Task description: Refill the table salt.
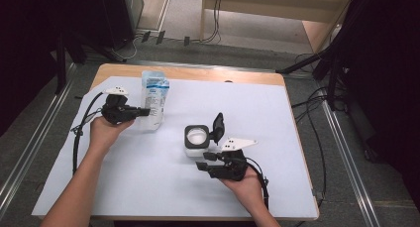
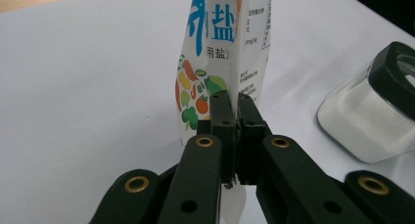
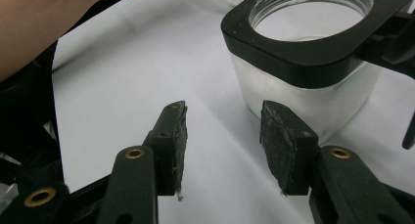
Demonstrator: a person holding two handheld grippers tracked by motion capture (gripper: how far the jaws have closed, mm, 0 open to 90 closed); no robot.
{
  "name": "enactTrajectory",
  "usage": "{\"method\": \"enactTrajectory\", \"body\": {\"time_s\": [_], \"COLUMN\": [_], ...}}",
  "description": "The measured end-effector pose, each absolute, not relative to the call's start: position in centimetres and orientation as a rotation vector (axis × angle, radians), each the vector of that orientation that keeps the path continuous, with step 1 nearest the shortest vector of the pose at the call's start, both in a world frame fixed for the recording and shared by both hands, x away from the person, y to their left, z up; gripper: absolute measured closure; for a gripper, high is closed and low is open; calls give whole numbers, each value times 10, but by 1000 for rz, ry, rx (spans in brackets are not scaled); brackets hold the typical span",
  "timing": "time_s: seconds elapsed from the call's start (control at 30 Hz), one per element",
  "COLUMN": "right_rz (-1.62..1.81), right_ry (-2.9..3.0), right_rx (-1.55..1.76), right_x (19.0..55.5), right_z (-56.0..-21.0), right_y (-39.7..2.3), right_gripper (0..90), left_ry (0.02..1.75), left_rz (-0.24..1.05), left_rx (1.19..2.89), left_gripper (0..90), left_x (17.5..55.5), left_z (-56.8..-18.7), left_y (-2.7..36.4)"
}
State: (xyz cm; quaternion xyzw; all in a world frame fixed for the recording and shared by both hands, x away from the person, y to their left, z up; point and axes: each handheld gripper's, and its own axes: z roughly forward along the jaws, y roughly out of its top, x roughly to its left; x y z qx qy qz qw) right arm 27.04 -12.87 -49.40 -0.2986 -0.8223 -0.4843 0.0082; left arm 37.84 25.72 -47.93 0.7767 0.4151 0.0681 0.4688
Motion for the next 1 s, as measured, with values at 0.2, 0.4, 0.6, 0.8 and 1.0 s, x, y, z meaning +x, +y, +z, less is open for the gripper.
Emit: {"method": "enactTrajectory", "body": {"time_s": [0.2, 0.4, 0.6, 0.8, 1.0], "right_rz": [-1522, -1524, -1516, -1515, -1536], "right_ry": [-2560, -2558, -2568, -2571, -2565], "right_rx": [-945, -958, -971, -977, -974], "right_x": [272, 276, 279, 281, 282], "right_z": [-494, -495, -495, -495, -493], "right_y": [-130, -133, -135, -135, -136], "right_gripper": [547, 549, 549, 554, 560], "left_ry": [1034, 1002, 969, 977, 983], "left_rz": [149, 143, 157, 156, 140], "left_rx": [1882, 1920, 1993, 1995, 1996], "left_gripper": [893, 880, 863, 809, 771], "left_x": [374, 365, 357, 355, 355], "left_z": [-485, -488, -492, -496, -499], "left_y": [268, 271, 272, 272, 272]}}
